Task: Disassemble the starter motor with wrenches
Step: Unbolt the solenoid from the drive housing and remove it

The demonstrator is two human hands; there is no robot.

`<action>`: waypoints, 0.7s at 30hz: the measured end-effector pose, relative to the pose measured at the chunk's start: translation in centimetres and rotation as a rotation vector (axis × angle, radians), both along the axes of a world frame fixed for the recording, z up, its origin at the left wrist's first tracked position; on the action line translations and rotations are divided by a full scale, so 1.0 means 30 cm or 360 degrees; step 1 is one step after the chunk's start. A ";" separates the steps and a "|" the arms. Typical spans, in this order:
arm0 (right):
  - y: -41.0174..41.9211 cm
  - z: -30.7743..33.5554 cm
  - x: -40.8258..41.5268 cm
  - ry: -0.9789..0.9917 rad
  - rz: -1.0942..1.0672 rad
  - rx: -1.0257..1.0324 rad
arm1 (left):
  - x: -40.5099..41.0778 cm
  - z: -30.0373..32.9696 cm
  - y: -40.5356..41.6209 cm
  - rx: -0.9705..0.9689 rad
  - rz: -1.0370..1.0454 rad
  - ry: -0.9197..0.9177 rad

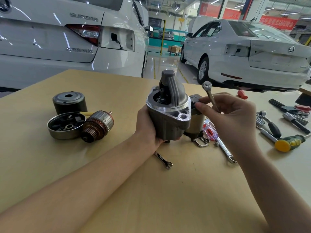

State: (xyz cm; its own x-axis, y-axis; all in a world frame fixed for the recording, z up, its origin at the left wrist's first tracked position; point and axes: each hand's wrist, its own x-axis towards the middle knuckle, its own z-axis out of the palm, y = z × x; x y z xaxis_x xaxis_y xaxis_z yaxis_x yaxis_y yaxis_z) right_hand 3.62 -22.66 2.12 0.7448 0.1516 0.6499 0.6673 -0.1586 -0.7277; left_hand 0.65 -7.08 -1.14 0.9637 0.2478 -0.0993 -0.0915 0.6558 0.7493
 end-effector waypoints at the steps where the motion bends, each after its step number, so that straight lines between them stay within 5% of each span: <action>1: -0.001 -0.002 0.001 -0.0046 -0.0007 0.0016 | 0.001 -0.001 0.000 0.0011 0.0007 -0.0002; 8: -0.038 0.019 0.022 0.0204 0.0333 0.0666 | -0.001 -0.002 -0.002 0.0016 0.0005 -0.0003; 11: -0.074 0.032 0.051 0.0604 0.0125 0.0893 | 0.001 -0.002 0.003 0.0009 0.0008 -0.0007; 14: -0.097 0.014 0.096 0.0943 -0.0154 0.0334 | 0.004 -0.004 0.005 0.0009 0.0003 -0.0022; 21: -0.095 -0.042 0.145 0.0791 -0.0454 -0.0463 | 0.002 -0.007 0.005 0.0026 0.0008 -0.0047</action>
